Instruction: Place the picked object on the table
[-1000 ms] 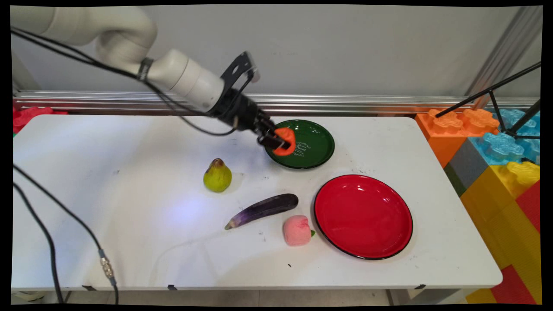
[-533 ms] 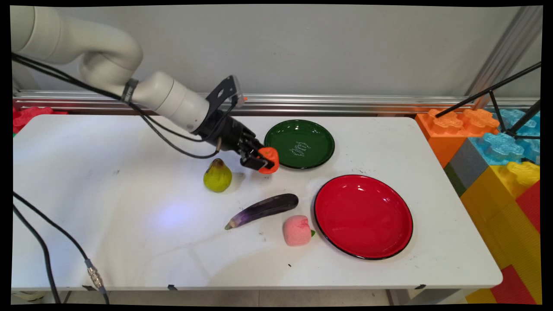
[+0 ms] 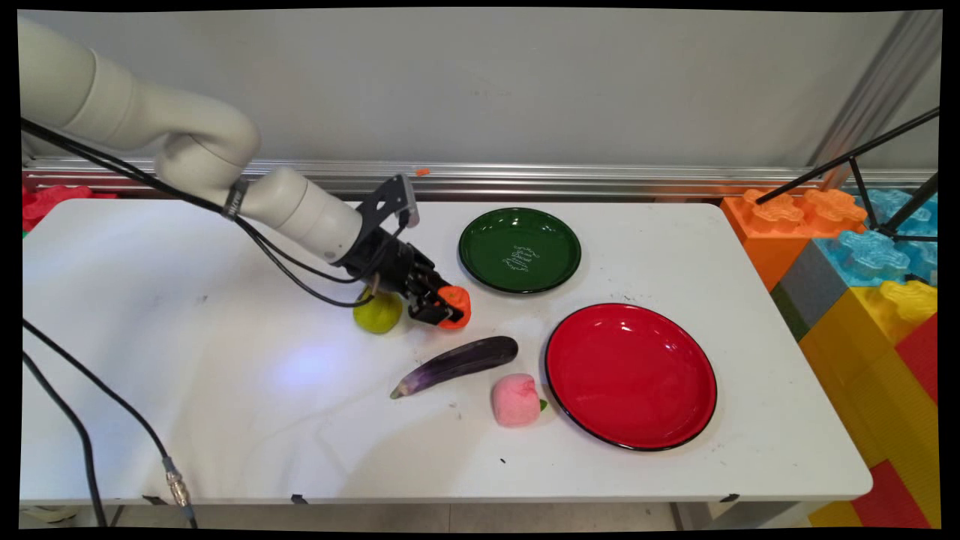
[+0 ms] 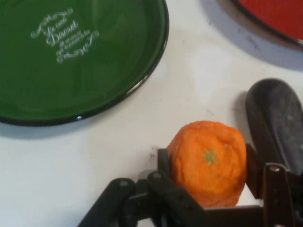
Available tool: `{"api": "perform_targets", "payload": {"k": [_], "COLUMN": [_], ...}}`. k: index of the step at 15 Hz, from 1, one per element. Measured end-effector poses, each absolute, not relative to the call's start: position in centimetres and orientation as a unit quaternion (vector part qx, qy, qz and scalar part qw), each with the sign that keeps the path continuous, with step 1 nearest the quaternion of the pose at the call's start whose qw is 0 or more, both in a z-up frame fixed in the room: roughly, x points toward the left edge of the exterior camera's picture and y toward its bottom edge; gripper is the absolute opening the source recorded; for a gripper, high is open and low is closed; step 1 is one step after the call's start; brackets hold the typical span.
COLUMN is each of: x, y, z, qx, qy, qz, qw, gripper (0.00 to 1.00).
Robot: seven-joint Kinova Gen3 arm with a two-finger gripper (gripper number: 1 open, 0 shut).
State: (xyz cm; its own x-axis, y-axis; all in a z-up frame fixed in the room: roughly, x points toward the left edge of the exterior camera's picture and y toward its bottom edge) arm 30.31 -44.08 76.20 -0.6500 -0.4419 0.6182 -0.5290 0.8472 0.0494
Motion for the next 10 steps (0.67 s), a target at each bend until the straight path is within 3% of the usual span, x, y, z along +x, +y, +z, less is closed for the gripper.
{"api": "perform_targets", "payload": {"k": [6,7,10], "x": [30.4,30.4,30.2], "y": [-44.0,-44.0,-44.1], "z": [74.5,74.5,74.8], "qx": [0.268,0.266,0.261], "qy": [-0.907,-0.907,-0.908], "qz": [0.064,0.064,0.064], "qw": [0.318,0.319,0.322], "gripper": [0.00,1.00,1.00]}}
